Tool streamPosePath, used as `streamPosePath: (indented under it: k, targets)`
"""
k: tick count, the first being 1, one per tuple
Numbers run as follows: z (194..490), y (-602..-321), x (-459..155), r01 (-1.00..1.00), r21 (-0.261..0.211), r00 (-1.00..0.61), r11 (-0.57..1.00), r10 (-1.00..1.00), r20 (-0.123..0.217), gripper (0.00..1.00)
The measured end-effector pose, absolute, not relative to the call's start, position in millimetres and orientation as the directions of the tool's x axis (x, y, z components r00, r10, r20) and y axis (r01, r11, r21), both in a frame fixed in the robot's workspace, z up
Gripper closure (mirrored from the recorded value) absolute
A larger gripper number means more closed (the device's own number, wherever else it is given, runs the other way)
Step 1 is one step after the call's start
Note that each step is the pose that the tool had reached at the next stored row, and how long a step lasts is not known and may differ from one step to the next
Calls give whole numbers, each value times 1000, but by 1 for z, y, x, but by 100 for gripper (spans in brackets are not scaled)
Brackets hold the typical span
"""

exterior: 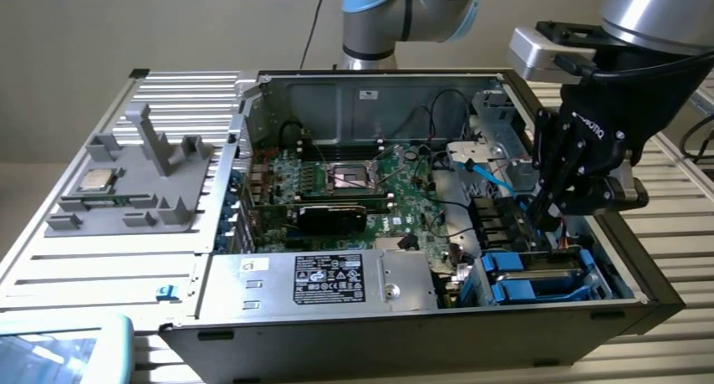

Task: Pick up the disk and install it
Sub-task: 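Insert the first disk wire, then insert the second disk wire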

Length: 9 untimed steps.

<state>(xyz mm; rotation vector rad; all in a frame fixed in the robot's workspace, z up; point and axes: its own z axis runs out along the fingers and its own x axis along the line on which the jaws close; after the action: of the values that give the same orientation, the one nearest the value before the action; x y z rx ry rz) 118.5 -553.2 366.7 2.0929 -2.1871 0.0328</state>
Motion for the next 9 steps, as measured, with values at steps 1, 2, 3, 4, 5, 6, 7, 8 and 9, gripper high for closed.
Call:
streamPosePath:
  k: [1, 2, 3, 4, 5, 6, 7, 8, 9]
  targets:
    - [367, -555, 118, -997, 64, -41, 46, -995, 87, 84]
    - [367, -556, 118, -997, 64, -41, 45, -996, 75, 84]
    - [367, -558, 118, -997, 65, -41, 45, -997, 66, 84]
    - [366, -560, 118, -997, 65, -41, 44, -997, 60, 84]
    - [366, -562, 118, -997, 65, -41, 44, -998, 56, 84]
    - [366, -564, 117, -997, 65, -41, 44, -998, 56, 84]
    - [365, -565, 117, -997, 65, -41, 44, -998, 56, 84]
    - [365, -566, 116, -997, 65, -41, 44, -998, 56, 84]
    - [364, -567, 116, -997, 65, -41, 44, -998, 56, 84]
